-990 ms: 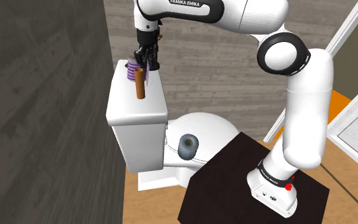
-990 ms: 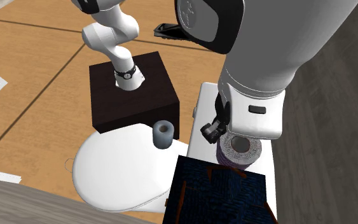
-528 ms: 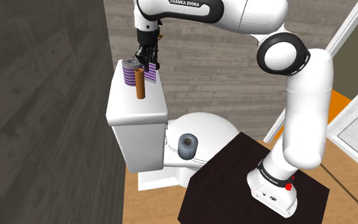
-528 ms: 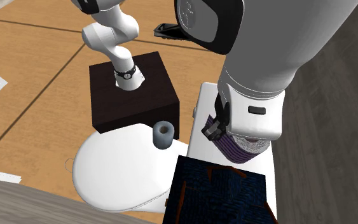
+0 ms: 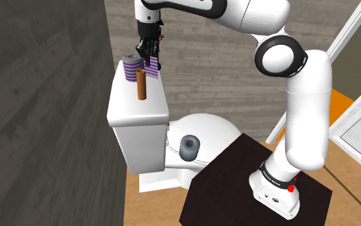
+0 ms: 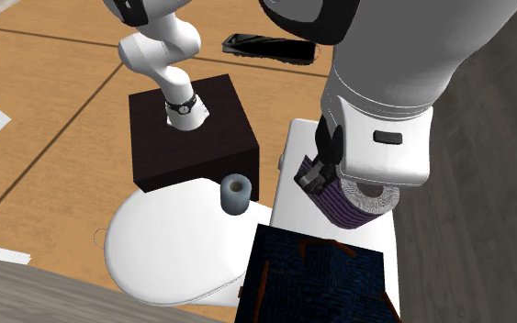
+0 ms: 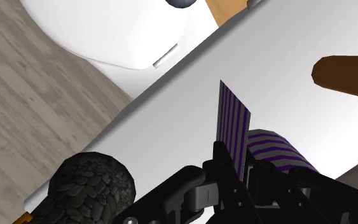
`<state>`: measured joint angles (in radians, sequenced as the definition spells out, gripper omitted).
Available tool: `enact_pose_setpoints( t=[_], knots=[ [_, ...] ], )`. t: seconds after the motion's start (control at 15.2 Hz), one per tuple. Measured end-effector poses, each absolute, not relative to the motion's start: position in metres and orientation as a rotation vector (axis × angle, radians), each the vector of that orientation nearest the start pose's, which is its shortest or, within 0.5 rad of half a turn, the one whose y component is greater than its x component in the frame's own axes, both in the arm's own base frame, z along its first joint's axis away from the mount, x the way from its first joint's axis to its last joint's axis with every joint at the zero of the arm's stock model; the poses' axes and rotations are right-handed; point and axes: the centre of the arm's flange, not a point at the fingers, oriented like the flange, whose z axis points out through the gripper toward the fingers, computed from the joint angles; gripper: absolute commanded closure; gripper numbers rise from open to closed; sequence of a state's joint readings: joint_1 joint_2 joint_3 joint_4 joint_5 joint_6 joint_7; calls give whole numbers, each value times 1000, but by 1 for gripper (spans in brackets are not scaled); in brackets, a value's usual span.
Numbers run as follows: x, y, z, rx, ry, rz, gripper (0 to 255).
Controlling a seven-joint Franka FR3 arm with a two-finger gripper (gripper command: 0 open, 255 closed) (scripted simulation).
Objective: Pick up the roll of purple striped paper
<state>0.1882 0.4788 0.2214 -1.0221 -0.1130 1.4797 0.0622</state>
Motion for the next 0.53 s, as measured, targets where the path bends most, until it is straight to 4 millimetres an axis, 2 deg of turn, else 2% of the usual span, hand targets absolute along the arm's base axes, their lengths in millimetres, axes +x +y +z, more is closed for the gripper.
enact_pose_setpoints(
  t=[0.53],
  knots=[
    [645,221,623,-3116,-494,13,255]
  ],
)
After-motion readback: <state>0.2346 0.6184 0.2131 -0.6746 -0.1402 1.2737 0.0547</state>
